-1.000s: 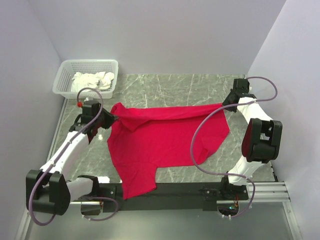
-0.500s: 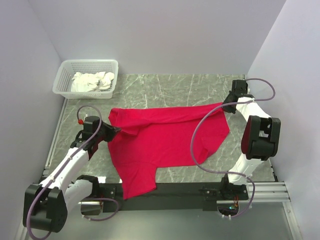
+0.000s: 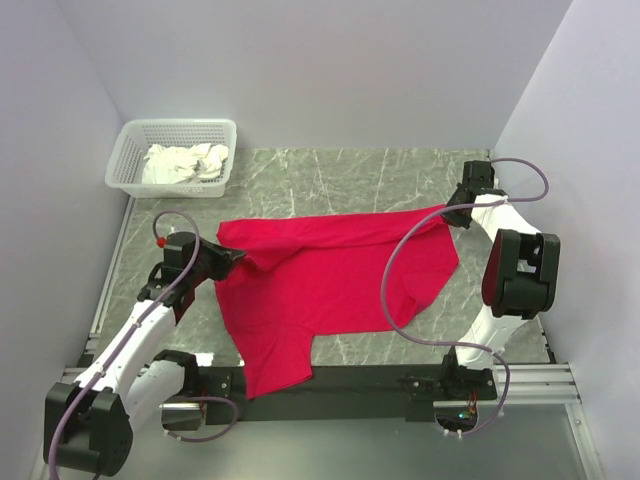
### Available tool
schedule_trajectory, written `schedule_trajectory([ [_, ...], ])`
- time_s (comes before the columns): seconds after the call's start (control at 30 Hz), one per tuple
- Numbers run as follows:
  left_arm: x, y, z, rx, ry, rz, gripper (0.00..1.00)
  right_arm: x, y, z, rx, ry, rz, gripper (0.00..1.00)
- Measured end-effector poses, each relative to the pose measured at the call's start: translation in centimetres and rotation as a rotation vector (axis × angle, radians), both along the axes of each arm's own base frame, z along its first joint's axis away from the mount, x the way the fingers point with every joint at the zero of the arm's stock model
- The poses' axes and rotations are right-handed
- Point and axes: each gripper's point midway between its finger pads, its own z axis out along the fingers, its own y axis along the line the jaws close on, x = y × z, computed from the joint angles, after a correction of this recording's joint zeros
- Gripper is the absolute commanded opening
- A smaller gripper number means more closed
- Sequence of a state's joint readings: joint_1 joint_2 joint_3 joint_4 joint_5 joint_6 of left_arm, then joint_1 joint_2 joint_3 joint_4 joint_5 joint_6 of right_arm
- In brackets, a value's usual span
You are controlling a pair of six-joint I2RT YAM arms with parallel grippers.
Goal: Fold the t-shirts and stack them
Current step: Fold the tshirt
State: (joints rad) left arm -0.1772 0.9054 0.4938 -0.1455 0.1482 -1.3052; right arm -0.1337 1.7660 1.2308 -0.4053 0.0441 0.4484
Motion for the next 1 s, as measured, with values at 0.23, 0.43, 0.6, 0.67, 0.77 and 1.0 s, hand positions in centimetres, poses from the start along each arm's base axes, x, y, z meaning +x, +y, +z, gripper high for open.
schedule_trajectory([
  [0.23,-1.1,0.0,-2.3,0.005,0.048,-0.011,0.04,-0.5,-0.1,-0.6,-0.007,0.021,-0.008,0.0],
  [0.43,-2.1,0.6,-4.8,0.036,0.102,0.003,0.42,-1.1,-0.2,-2.2,0.0,0.071,-0.025,0.2],
  [0.6,-2.1,1.8,-5.6,0.112,0.109,0.028,0.72,-2.3,-0.3,-3.2,-0.006,0.109,-0.034,0.42],
  [0.67,-1.9,2.3,-5.7,0.16,0.111,0.033,0.72,-2.8,-0.3,-3.4,-0.009,0.12,-0.034,0.5],
  [0.77,-0.4,3.5,-5.3,0.243,0.104,0.039,0.71,-3.2,-0.3,-2.8,-0.015,0.109,-0.033,0.57],
  [1.0,6.4,6.0,-4.1,0.465,0.087,-0.007,0.62,-1.8,0.1,1.3,-0.013,-0.038,-0.01,0.57],
])
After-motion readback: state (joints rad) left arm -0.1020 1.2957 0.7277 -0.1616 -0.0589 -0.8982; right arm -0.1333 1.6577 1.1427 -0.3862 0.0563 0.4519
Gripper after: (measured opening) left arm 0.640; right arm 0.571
